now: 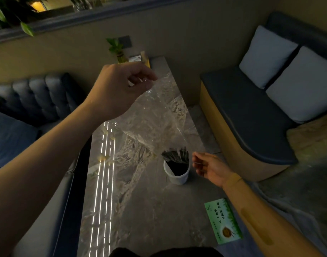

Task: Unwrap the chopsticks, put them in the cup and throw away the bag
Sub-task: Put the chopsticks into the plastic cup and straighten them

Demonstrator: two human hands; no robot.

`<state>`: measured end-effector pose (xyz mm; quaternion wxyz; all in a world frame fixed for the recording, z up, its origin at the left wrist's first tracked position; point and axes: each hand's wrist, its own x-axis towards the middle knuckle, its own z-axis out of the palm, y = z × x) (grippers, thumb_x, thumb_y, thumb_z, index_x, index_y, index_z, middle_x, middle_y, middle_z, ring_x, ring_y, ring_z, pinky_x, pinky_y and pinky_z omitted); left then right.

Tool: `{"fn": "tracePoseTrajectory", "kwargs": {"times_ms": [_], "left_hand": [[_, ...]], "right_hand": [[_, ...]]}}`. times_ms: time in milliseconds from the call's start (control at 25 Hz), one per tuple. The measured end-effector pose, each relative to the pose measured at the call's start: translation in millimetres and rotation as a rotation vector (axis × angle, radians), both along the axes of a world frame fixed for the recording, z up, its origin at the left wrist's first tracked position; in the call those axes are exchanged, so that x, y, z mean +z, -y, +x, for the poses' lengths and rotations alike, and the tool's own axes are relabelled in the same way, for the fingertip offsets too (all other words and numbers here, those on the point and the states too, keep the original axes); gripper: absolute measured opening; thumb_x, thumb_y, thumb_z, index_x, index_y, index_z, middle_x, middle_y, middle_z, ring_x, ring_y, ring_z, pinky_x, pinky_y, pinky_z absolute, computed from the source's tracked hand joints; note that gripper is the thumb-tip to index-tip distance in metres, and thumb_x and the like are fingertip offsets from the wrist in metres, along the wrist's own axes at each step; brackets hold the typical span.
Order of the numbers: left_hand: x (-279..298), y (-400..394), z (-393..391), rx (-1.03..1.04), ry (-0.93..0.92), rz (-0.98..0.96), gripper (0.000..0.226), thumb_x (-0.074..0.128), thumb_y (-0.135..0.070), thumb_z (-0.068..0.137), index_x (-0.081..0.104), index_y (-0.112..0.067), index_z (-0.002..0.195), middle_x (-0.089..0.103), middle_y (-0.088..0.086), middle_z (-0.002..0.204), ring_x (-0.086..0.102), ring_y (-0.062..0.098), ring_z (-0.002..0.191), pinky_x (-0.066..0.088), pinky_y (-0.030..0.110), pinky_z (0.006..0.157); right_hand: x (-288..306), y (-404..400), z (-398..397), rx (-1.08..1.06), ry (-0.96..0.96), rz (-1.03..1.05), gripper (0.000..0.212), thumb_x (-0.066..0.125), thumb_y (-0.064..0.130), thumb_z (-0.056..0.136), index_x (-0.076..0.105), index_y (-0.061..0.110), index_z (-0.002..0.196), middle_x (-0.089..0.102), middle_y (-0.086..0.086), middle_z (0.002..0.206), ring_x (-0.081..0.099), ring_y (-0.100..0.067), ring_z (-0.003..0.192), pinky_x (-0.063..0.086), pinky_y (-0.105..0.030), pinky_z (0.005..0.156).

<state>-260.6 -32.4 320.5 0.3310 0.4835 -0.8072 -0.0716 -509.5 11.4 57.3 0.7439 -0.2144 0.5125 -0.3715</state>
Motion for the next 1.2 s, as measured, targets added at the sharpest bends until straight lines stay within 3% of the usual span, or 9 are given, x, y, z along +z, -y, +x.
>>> {"fn": "tracePoseTrajectory", "kwargs": {"times_ms": [120, 240, 320, 440, 520, 640, 840, 1040, 1200], "left_hand": [[-2, -1, 24, 0.031, -0.053, 0.002, 0.013, 0.068, -0.031, 0.085, 0.071, -0.032, 0.097, 0.066, -0.016, 0.077, 0.058, -0.007, 0.068, 0.044, 0.009, 0.068], [-8, -7, 57, 0.108, -0.142, 0.019, 0.011, 0.068, -0.033, 0.085, 0.071, -0.039, 0.093, 0.07, -0.005, 0.079, 0.057, -0.002, 0.067, 0.048, 0.021, 0.069], [-11, -14, 81, 0.17, -0.219, 0.011, 0.014, 0.07, -0.03, 0.084, 0.07, -0.042, 0.089, 0.071, -0.002, 0.08, 0.057, 0.002, 0.067, 0.048, 0.017, 0.066], [-21, -31, 115, 0.242, -0.286, 0.008, 0.013, 0.07, -0.024, 0.085, 0.072, -0.035, 0.092, 0.069, -0.01, 0.07, 0.055, -0.004, 0.057, 0.042, 0.004, 0.057], [-32, -44, 136, 0.295, -0.378, 0.029, 0.014, 0.071, -0.019, 0.085, 0.072, -0.031, 0.092, 0.068, -0.017, 0.065, 0.055, -0.006, 0.056, 0.043, 0.005, 0.057], [-52, -68, 169, 0.359, -0.58, 0.075, 0.018, 0.072, -0.012, 0.084, 0.073, -0.029, 0.09, 0.072, -0.009, 0.075, 0.06, -0.001, 0.065, 0.05, 0.011, 0.058], [-107, -122, 220, 0.526, -0.842, 0.179, 0.02, 0.066, -0.003, 0.087, 0.072, -0.021, 0.092, 0.074, -0.012, 0.072, 0.064, -0.002, 0.064, 0.053, 0.011, 0.057], [-191, -189, 250, 0.758, -1.035, 0.344, 0.017, 0.063, 0.001, 0.087, 0.07, -0.012, 0.094, 0.073, -0.002, 0.073, 0.064, 0.001, 0.057, 0.054, 0.011, 0.056], [-259, -238, 261, 0.934, -1.017, 0.493, 0.014, 0.067, 0.001, 0.085, 0.071, -0.006, 0.097, 0.07, 0.01, 0.077, 0.06, 0.001, 0.052, 0.05, 0.009, 0.05]], "right_hand": [[10, 2, 4, -0.001, -0.024, -0.044, 0.011, 0.064, 0.023, 0.089, 0.072, 0.018, 0.082, 0.071, 0.003, 0.074, 0.063, -0.015, 0.075, 0.048, -0.029, 0.066], [23, 7, 13, 0.006, -0.058, -0.112, 0.011, 0.064, 0.025, 0.089, 0.071, 0.019, 0.083, 0.072, 0.005, 0.072, 0.063, -0.012, 0.072, 0.047, -0.029, 0.066], [33, 12, 20, 0.015, -0.065, -0.161, 0.01, 0.064, 0.026, 0.089, 0.071, 0.02, 0.083, 0.071, 0.005, 0.073, 0.064, -0.01, 0.069, 0.047, -0.027, 0.065], [48, 20, 35, 0.035, -0.096, -0.236, 0.006, 0.065, 0.023, 0.089, 0.07, 0.02, 0.086, 0.07, 0.006, 0.074, 0.062, -0.009, 0.069, 0.046, -0.025, 0.064], [56, 24, 47, 0.064, -0.132, -0.284, 0.006, 0.069, 0.018, 0.086, 0.071, 0.021, 0.09, 0.07, 0.006, 0.077, 0.06, -0.009, 0.072, 0.046, -0.024, 0.063], [65, 29, 70, 0.113, -0.232, -0.363, 0.015, 0.073, 0.013, 0.082, 0.071, 0.021, 0.094, 0.068, 0.007, 0.084, 0.06, -0.007, 0.076, 0.046, -0.021, 0.062], [72, 33, 117, 0.145, -0.406, -0.566, 0.007, 0.077, 0.017, 0.08, 0.073, 0.022, 0.079, 0.071, 0.012, 0.071, 0.064, 0.005, 0.064, 0.047, -0.008, 0.054], [58, 30, 175, 0.22, -0.611, -0.705, 0.012, 0.079, 0.02, 0.078, 0.069, 0.025, 0.074, 0.073, -0.001, 0.08, 0.069, -0.014, 0.078, 0.057, -0.027, 0.072], [35, 29, 213, 0.362, -0.715, -0.713, 0.01, 0.078, 0.02, 0.079, 0.069, 0.021, 0.076, 0.071, -0.001, 0.078, 0.069, -0.022, 0.08, 0.059, -0.041, 0.078]]}}
